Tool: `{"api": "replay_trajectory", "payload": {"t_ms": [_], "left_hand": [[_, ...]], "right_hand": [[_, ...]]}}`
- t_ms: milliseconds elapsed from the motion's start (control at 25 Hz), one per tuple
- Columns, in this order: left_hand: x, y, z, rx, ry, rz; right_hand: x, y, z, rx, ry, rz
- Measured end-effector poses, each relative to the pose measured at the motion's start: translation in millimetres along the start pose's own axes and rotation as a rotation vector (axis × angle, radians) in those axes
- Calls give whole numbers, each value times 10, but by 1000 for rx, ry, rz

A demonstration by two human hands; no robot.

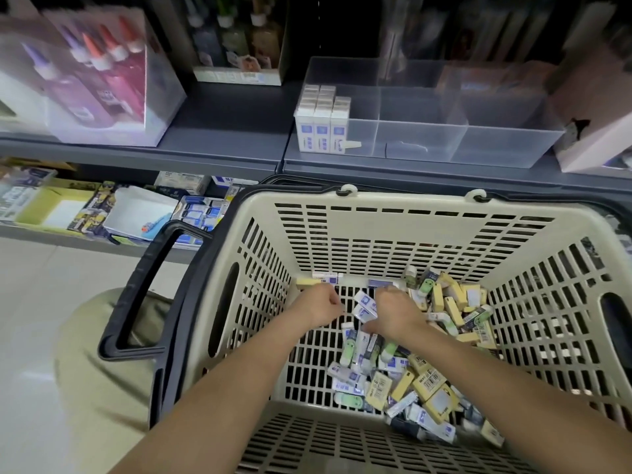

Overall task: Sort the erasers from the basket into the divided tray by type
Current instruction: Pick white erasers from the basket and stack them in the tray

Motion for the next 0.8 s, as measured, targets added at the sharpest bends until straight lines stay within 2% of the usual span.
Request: {"api": "replay_trajectory", "payload": {"t_ms": [120, 360, 440, 480, 560, 640, 720, 800], "left_hand": [[48, 71, 12, 144, -93, 82], [17, 81, 55, 194, -178, 349], [-7, 74, 58, 179, -175, 412], [-31, 59, 58, 186, -172, 508], [-85, 21, 57, 229, -205, 903], [-70, -41, 42, 184, -244, 1207], [42, -58, 13, 119, -278, 1140], [162, -61, 24, 115, -318, 966]], "right_hand": [[16, 53, 4, 9, 6, -71], [96, 16, 60, 19, 17, -16], [166, -37, 79, -67, -11, -146], [208, -78, 82, -109, -37, -294], [305, -149, 91, -128, -121, -559], [359, -143, 95, -76, -189, -640], [327, -85, 81, -47, -231, -494], [237, -5, 59, 85, -275, -242]]}}
Point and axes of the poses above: each hand's wrist, its own z-axis away from the middle knuckle, its own y-axis out of the palm, x = y × z, the point moved 2 cm from there along -z, towards the middle knuckle, and after that the axes turned 2 degrees about -z, right-handed, at the moved point
